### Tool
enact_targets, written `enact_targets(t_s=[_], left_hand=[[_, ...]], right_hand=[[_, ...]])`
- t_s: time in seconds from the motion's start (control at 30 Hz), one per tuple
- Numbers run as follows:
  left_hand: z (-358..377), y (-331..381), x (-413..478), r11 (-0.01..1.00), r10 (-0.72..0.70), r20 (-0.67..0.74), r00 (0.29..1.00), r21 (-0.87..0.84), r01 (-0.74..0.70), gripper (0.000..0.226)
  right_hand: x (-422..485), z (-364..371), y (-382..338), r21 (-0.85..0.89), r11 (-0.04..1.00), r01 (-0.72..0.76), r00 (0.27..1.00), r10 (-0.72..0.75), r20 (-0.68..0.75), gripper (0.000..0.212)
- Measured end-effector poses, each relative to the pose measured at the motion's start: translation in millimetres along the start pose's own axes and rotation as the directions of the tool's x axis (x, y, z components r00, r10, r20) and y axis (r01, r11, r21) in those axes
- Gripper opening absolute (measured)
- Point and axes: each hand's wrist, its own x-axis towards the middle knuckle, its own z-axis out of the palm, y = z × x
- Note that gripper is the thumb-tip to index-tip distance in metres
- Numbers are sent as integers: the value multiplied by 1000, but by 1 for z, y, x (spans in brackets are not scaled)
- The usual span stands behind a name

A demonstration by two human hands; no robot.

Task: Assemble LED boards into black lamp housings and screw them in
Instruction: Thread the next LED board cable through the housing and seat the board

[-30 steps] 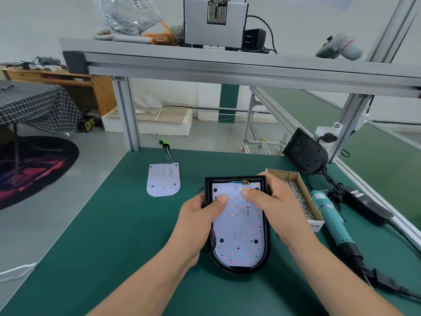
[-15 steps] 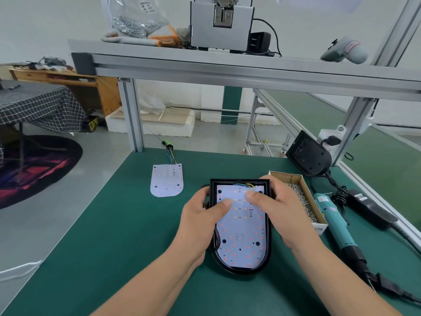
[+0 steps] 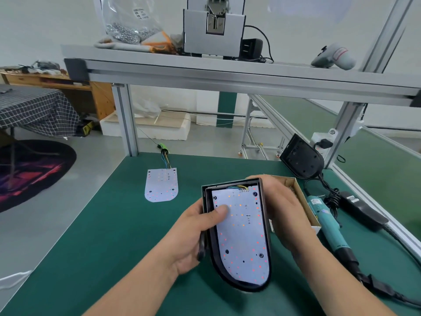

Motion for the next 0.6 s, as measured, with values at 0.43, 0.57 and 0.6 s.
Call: enact_targets(t_s=[0.43,0.57,0.6], left_hand=[[-8,-3,8,994,-11,13,1000,-105,12,50],[-16,-2,12,996,-39,-36,999,-77,36,53],[-17,-2,12,996,-48,-28,998,-73,46,50]], right_hand=[[-1,2,6,-703,663,258,965,-149,214,28],[9,1,15,-821,437,367,930,-188,316,27],[11,1,18,-854,363,373,927,-181,328,25]])
